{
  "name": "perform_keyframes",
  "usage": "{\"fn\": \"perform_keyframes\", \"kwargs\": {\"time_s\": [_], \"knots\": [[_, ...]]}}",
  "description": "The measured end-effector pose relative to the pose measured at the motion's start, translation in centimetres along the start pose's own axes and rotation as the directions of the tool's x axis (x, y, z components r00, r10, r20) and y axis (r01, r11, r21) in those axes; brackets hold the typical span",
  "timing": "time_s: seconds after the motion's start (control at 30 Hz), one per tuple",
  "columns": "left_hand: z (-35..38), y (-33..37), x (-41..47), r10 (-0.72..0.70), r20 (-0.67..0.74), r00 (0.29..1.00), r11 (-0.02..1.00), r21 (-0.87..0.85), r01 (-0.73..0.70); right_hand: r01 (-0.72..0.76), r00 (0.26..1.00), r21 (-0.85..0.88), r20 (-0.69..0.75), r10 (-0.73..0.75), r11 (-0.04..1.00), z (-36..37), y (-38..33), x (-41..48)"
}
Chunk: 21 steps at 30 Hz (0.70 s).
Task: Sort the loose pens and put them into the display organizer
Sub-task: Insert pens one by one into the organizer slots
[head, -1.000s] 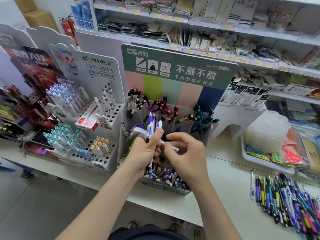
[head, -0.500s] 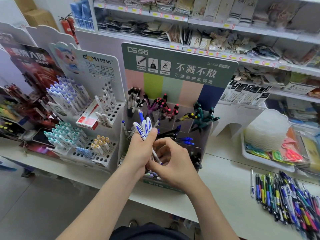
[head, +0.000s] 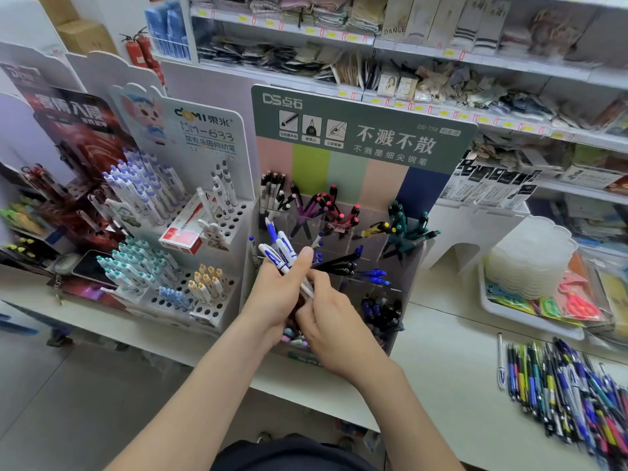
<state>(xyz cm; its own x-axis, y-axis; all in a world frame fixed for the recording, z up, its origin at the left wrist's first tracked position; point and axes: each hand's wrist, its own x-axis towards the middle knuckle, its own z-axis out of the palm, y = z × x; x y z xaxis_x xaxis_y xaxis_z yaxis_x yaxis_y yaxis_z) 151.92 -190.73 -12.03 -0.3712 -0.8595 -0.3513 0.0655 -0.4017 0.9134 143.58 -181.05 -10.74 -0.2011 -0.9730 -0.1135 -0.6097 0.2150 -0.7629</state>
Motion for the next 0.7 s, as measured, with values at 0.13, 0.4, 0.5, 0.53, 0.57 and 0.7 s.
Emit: {"fn": "perform_keyframes", "kwargs": {"time_s": [0.13,0.4,0.5,0.53,0.57,0.7], "knots": [[-1.0,0.9,0.2,0.069,0.081,0.994,0.997,0.014,-0.07,-0.043,0.998,0.227,-0.024,0.05,0.973,-0.4,-0.5,0.2],[-2.3,1.5,0.6,0.12,0.143,0.982,0.993,-0.004,-0.12,-0.061,0.987,0.398,-0.113,0.115,0.915,0.4,-1.3,1.6],[-3.3,1.6,1.1,0.125,0.142,0.982,0.992,0.006,-0.128,-0.055,0.988,0.39,-0.112,0.107,0.919,0.8,-1.7,2.1],[-3.8,1.6,1.3,0.125,0.147,0.981,0.991,0.017,-0.129,-0.051,0.988,0.386,-0.115,0.103,0.921,1.0,-1.9,2.2],[-4.2,1.7,1.5,0.124,0.152,0.981,0.991,0.023,-0.129,-0.045,0.988,0.378,-0.121,0.098,0.925,1.1,-2.0,2.3],[-5.4,1.9,2.2,0.154,0.133,0.979,0.987,0.017,-0.157,-0.06,0.976,0.348,-0.175,0.128,0.935,1.8,-1.6,3.4]]}}
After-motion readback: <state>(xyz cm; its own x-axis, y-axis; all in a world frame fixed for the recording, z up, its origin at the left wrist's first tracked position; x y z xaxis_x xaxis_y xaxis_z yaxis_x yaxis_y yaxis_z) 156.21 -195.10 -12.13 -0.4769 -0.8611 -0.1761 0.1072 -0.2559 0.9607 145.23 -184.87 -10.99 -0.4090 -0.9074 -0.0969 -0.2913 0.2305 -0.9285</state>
